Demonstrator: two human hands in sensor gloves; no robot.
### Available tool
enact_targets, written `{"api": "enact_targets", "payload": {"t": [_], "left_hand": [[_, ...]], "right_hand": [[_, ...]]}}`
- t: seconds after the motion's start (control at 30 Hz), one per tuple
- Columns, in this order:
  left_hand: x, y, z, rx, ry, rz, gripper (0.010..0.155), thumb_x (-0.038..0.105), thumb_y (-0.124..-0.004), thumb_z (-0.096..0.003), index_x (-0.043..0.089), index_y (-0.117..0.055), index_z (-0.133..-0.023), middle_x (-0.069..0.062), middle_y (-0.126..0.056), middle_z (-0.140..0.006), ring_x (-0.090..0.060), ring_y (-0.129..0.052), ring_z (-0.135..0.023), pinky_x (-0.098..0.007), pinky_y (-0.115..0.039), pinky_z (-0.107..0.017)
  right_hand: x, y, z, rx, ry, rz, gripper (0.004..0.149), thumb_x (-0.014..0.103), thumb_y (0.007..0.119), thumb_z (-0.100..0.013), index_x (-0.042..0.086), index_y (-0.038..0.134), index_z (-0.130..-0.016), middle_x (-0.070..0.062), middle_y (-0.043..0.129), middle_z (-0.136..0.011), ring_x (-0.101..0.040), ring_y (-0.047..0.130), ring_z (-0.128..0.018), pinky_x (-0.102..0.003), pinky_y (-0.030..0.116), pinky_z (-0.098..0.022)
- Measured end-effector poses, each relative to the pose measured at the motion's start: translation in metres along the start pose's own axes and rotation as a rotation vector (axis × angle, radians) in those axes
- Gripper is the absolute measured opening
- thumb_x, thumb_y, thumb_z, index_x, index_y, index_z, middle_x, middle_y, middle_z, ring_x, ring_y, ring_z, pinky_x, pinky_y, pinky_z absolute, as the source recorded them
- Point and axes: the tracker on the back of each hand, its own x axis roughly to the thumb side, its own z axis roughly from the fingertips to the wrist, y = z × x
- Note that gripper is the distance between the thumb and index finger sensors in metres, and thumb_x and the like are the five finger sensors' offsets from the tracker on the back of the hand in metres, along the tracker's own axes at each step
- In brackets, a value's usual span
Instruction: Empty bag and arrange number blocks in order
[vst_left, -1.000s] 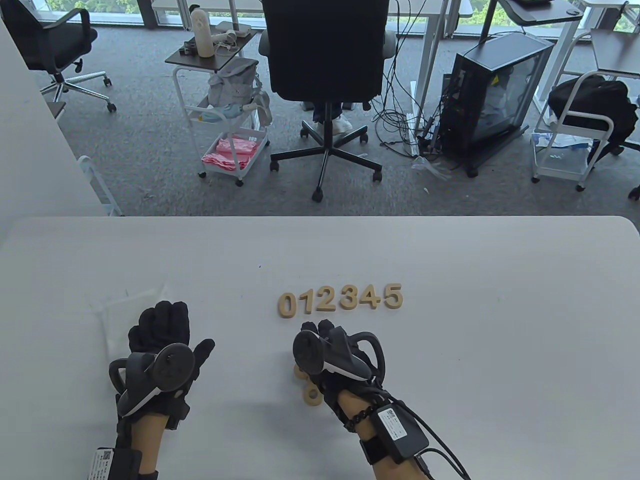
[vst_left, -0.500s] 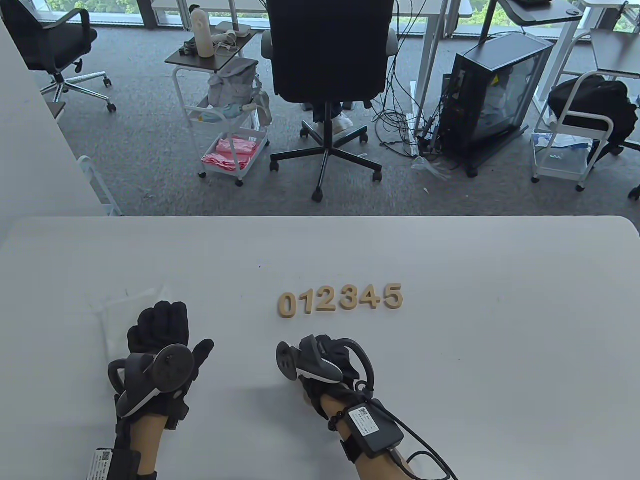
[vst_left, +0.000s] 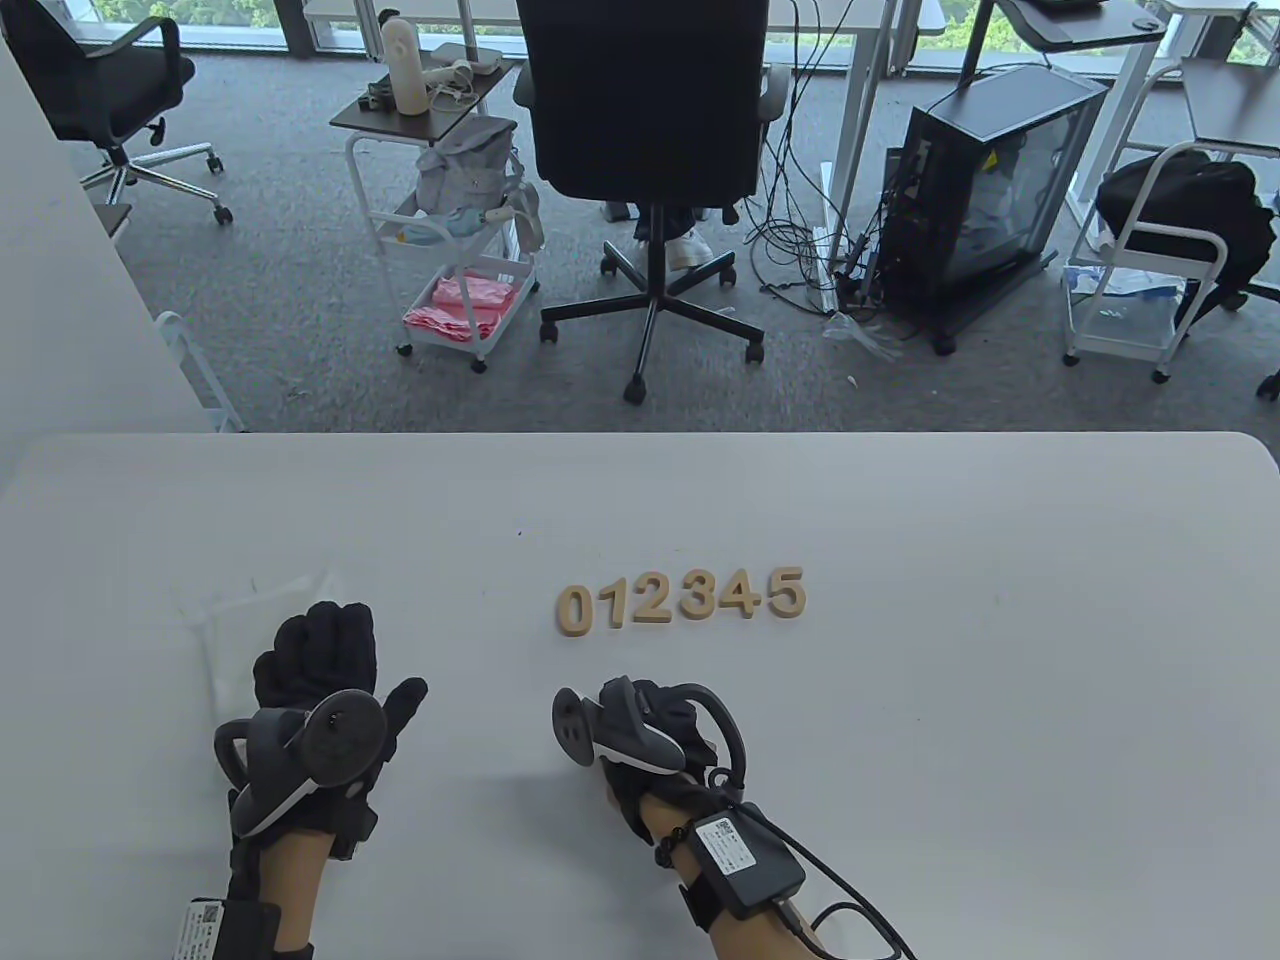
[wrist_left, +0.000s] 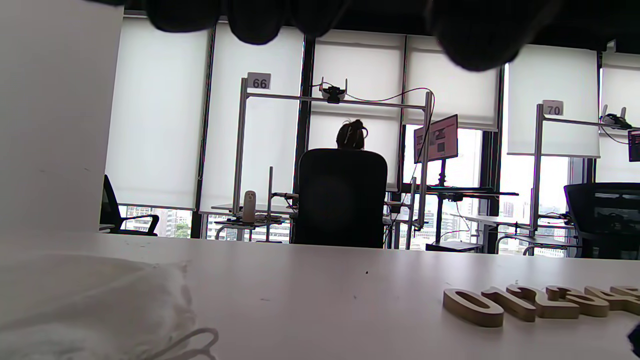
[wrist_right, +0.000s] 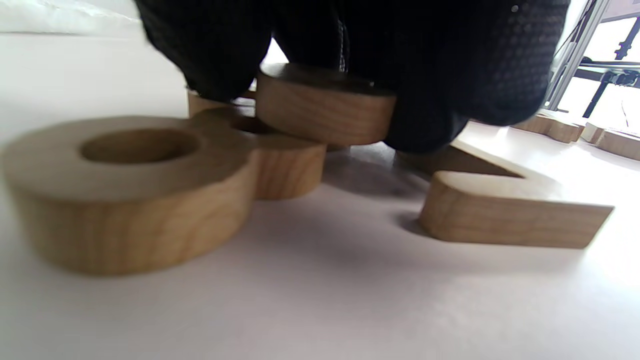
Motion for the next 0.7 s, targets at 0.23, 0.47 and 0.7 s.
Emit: {"api": "enact_targets", "payload": {"t": [0.23,0.47,0.7], "left_hand": [[-0.001,0.001,0.000,0.005,0.005,0.005,0.087,0.055,-0.069,-0.0531,0.000,-0.041,-0.114,-0.037,-0.039,-0.114,-0.069,-0.049,-0.101,-0.081,-0.045,-0.066],[-0.003,0.002,0.001,0.007,0.015,0.010,0.087,0.055,-0.069,-0.0531,0.000,-0.041,-0.114,-0.037,-0.039,-0.114,-0.069,-0.049,-0.101,-0.081,-0.045,-0.066],[-0.004,0.003,0.001,0.008,0.020,0.012,0.087,0.055,-0.069,-0.0532,0.000,-0.041,-0.114,-0.037,-0.039,-0.114,-0.069,-0.049,-0.100,-0.081,-0.045,-0.066]], "right_hand": [[0.000,0.000,0.000,-0.021,-0.004,-0.011,0.059,0.034,0.082,-0.050,0.006,0.072,-0.100,-0.027,0.086,-0.091,-0.041,0.099,-0.059,-0.048,0.091,-0.043],[-0.007,-0.008,0.008,-0.066,-0.032,-0.069,0.062,0.034,0.079,-0.051,0.010,0.063,-0.106,-0.029,0.076,-0.095,-0.043,0.095,-0.065,-0.049,0.089,-0.047],[-0.034,-0.029,0.019,-0.161,-0.015,-0.260,0.055,0.033,0.078,-0.051,0.012,0.071,-0.101,-0.030,0.072,-0.096,-0.043,0.094,-0.066,-0.049,0.089,-0.048]]}}
